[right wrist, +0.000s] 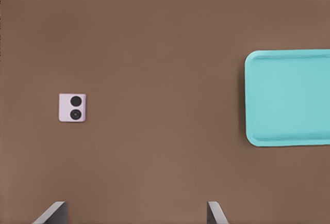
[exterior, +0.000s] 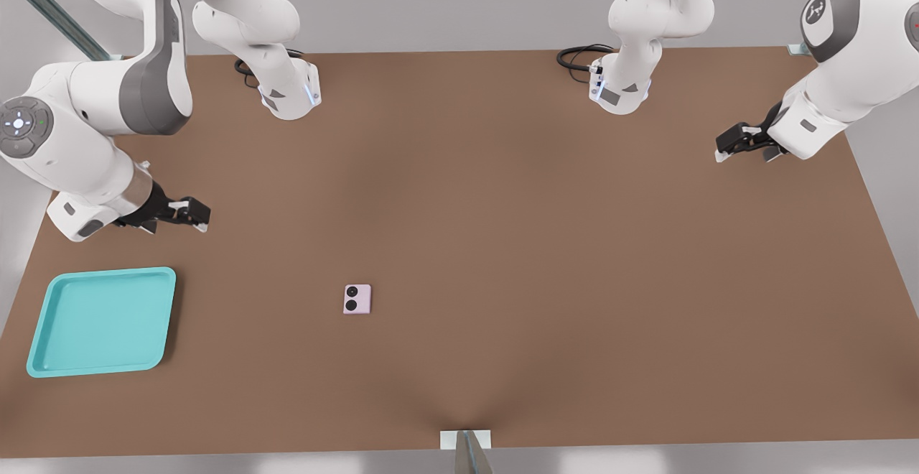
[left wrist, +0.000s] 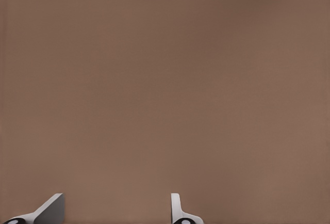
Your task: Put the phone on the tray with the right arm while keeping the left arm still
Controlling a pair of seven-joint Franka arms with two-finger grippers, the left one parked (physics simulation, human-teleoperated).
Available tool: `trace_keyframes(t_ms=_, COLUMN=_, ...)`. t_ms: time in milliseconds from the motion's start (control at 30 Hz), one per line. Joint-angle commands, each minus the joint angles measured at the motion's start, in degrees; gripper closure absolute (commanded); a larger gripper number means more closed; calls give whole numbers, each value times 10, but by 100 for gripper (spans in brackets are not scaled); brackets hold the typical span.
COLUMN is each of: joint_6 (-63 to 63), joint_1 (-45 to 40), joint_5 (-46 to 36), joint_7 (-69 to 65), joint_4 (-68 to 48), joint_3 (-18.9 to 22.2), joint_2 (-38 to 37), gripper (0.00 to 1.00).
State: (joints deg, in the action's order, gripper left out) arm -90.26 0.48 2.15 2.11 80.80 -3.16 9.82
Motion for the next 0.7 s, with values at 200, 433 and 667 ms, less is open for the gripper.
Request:
trace_keyframes(t_ms=200, joint_6=-86, joint_1=69, joint_5=5, joint_7=62, joint_4=-5, joint_3=-18, joint_2=91, gripper=0)
trace_keyframes(t_ms=433, joint_6=-293, joint_1=145, joint_5=28, joint_7=234, joint_4=76, joint_3=-17, joint_2=212, gripper=0)
trace_keyframes(t_ms=667, joint_6=-459, joint_1=163, joint_5=29, joint_7=321, joint_4=142, joint_3=-17, joint_2=273, gripper=0)
